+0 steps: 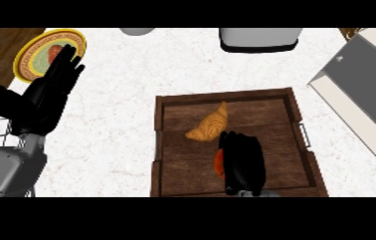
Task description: Pick the tomato from the tray and place it in the tiered shelf
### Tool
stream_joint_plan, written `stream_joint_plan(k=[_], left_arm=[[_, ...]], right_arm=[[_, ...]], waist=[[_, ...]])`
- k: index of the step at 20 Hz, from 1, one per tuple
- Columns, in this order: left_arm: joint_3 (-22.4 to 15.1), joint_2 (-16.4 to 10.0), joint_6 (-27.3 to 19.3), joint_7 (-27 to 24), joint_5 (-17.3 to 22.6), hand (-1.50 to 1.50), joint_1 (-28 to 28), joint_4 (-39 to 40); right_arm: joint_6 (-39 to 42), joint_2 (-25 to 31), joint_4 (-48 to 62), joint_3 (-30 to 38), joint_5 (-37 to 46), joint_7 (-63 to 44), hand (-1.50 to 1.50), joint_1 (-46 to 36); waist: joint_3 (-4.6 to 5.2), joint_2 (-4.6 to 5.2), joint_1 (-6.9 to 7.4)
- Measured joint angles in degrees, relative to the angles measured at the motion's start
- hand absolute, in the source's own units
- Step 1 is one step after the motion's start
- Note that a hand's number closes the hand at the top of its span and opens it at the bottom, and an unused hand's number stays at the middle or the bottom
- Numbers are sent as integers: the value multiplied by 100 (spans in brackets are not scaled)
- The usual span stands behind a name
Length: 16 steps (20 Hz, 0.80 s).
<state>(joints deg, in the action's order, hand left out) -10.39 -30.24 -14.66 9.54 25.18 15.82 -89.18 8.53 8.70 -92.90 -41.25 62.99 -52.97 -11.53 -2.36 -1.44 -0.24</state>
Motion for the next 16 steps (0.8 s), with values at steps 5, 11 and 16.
stream_joint_plan(k=[5,11,16], left_arm=[[22,-18,-78,-14,21,0,-83,0],[26,-10,-75,-16,56,0,-211,-8],[51,45,-4,-149,18,0,-394,127]], right_arm=[[-130,390,-976,-805,-122,710,150,805],[-751,691,-2416,-1390,-259,1037,150,1749],[-1187,1027,-3995,-1362,7,995,150,2186]], waist=[[21,-41,-84],[93,37,-138],[196,73,-163]])
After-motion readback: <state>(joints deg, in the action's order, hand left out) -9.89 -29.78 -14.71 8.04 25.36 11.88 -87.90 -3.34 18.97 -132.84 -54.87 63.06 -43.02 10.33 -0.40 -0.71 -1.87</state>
